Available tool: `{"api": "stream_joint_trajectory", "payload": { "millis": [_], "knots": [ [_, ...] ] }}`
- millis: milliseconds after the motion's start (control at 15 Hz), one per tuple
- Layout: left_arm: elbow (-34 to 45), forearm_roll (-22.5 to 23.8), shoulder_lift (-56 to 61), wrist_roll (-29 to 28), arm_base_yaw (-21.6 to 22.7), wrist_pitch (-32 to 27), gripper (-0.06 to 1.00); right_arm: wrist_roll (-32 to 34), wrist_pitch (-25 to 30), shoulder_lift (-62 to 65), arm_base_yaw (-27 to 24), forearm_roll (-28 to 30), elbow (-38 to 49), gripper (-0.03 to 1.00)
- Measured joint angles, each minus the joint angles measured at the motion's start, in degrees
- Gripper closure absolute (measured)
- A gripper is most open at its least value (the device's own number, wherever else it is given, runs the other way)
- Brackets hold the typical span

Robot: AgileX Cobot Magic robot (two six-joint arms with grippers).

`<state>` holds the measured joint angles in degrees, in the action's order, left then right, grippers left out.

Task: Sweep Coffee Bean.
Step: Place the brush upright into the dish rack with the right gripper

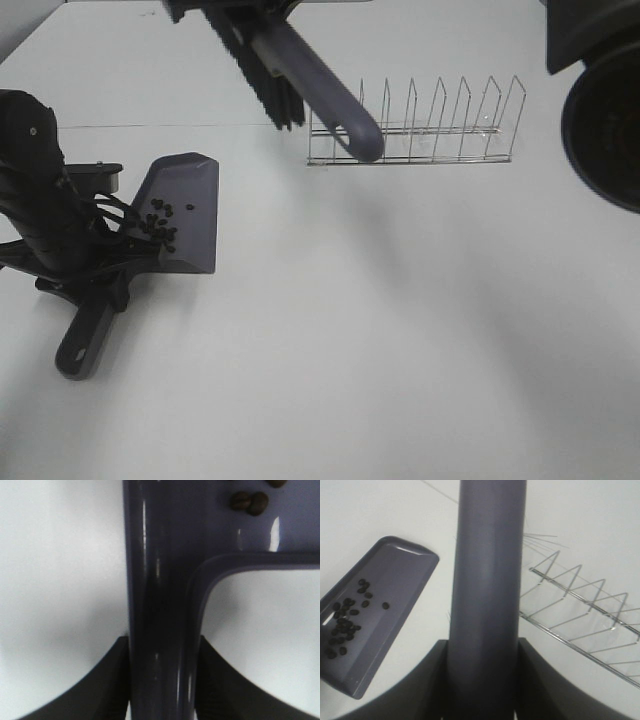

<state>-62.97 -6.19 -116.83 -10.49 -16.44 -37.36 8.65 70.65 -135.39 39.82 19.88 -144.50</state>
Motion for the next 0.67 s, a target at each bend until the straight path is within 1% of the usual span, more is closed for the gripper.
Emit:
{"api": "stream_joint_trajectory", "payload": {
  "millis": [67, 133, 267, 467, 667],
  "knots": [
    [0.0, 0.0, 0.0, 0.0, 0.0, 0.0, 0.62, -0.5, 0.1, 1.4, -3.2, -1.1, 0.0, 0.68],
    [0.0, 0.0, 0.0, 0.0, 0.0, 0.0, 0.62, -0.6, 0.1, 1.8, -4.6, -1.6, 0.0, 0.68],
    [0.0, 0.0, 0.0, 0.0, 0.0, 0.0, 0.62, -1.0, 0.0, 3.7, -9.9, -3.2, 1.3, 0.68],
    [0.0, 0.0, 0.0, 0.0, 0.0, 0.0, 0.62, -1.7, 0.0, 8.5, -17.8, -5.0, 9.5, 0.68],
    [0.0, 0.0, 0.0, 0.0, 0.0, 0.0, 0.62, -2.0, 0.0, 12.5, -24.4, -5.8, 21.7, 0.68]
  ]
}}
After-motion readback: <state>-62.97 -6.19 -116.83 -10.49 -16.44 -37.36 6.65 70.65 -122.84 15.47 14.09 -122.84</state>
